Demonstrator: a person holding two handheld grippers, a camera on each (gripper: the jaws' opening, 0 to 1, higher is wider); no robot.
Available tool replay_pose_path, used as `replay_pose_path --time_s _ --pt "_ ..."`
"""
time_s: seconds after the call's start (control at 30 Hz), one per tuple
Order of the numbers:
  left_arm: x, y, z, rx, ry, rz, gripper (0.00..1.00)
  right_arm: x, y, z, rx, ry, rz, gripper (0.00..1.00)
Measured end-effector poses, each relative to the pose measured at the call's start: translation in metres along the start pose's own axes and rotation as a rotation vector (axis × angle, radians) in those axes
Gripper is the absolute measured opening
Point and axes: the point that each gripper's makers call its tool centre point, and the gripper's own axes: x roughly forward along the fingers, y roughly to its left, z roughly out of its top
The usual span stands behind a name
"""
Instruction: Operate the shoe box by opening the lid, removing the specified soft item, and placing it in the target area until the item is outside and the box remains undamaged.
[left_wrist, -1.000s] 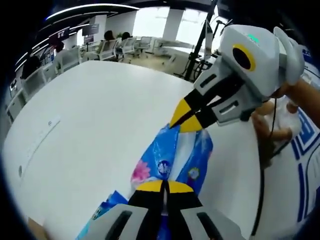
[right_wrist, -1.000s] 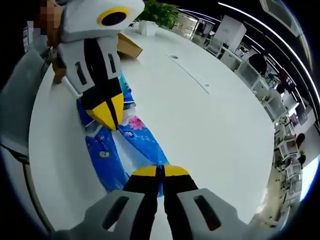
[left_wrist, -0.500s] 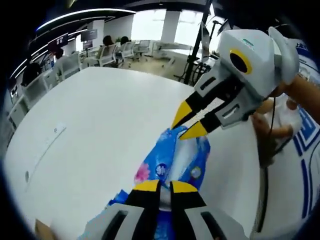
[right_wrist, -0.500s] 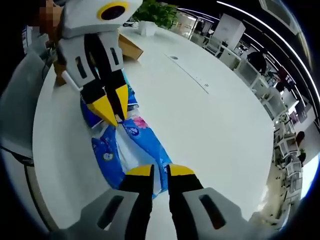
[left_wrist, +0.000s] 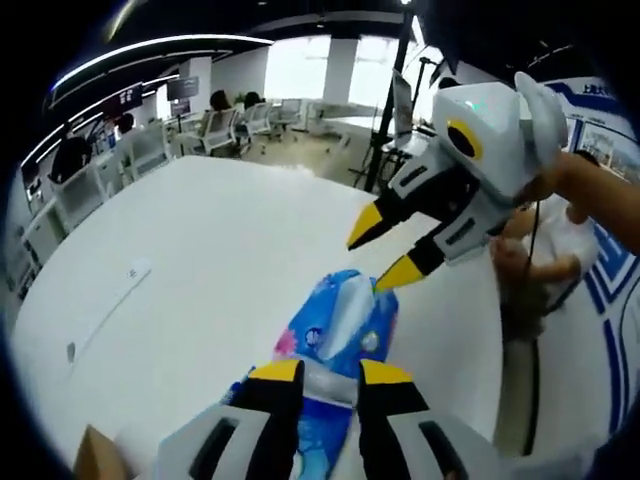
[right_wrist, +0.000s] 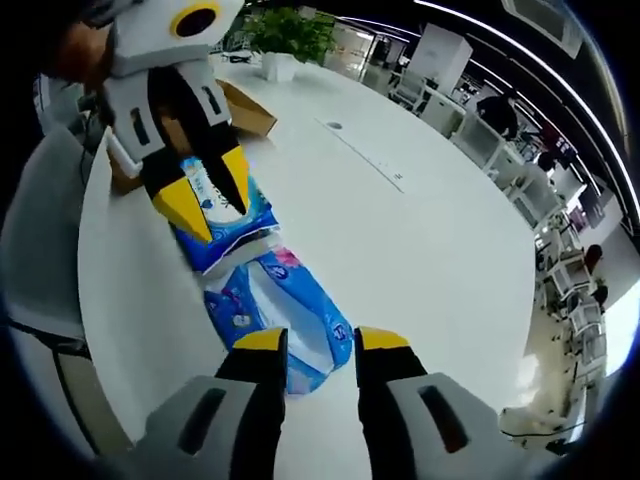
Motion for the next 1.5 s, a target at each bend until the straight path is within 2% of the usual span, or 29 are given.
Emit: replay_pose_path --time_s 0.23,0.6,0.67,0.7,0.73,0.97,1.1,1.37,1.5 --pt "-0.030 -0.005 -0.003 -0.004 -0.047 0.011 0.26 -0.019 0.013 0.014 0.059 -0.031 -0.025 0.34" --pt "-0.086 0.003 -0.009 -0.018 -0.142 0.058 0.33 -0.040 0.043 0.038 0.138 -0.084 -0.043 0.45" --pt "-0.094 0.001 -0.012 -0.022 -0.151 0.058 0.37 -0.041 0.049 0.043 0.150 -0.095 -0.038 0.47" --pt "-0.097 0.001 -0.012 -0.020 -0.157 0.060 0.39 -0.042 0.051 0.044 0.153 -0.097 -0.037 0.52" --pt "-0.110 0.001 -0.017 -0.007 -0.175 0.071 0.46 -0.044 0.064 0.053 0.159 -0.109 -0.034 0.53" --pt "-0.139 0.008 -0.028 -0.026 -0.209 0.090 0.55 -0.047 0.081 0.065 0.173 -0.136 -0.031 0.60" --pt "-0.155 0.009 -0.033 -0.024 -0.242 0.078 0.62 -0.048 0.089 0.072 0.166 -0.147 -0.028 0.64" --pt "-0.188 0.022 -0.052 -0.023 -0.273 0.121 0.69 -0.047 0.109 0.090 0.160 -0.175 0.006 0.71" --pt "-0.200 0.028 -0.061 -0.024 -0.281 0.145 0.72 -0.046 0.119 0.104 0.129 -0.180 0.021 0.72"
